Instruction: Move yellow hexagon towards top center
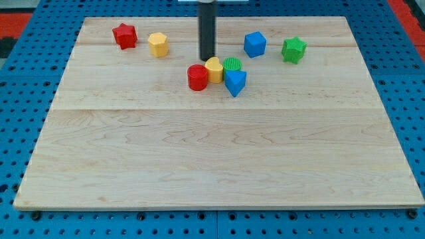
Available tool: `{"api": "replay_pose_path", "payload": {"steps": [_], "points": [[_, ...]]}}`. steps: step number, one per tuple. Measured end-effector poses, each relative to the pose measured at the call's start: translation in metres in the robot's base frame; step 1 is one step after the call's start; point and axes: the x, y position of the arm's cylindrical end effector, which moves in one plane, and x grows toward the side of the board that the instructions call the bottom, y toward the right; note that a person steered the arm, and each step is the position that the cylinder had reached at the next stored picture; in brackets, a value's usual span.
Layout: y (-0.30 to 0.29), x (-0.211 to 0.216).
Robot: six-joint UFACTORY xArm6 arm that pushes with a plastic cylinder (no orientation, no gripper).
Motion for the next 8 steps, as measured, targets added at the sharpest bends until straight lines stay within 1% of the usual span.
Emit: {"api": "replay_pose_path", "payload": {"steps": [1,2,3,4,5,6,7,8], "points": [[-0.082,-0.002],[-0.137,-0.012],[-0.045,-0.046],[-0.026,-0.065],[-0.102,-0.062],[-0.063,-0.111],[-0.008,-0.117],[0.000,-0.110]]}}
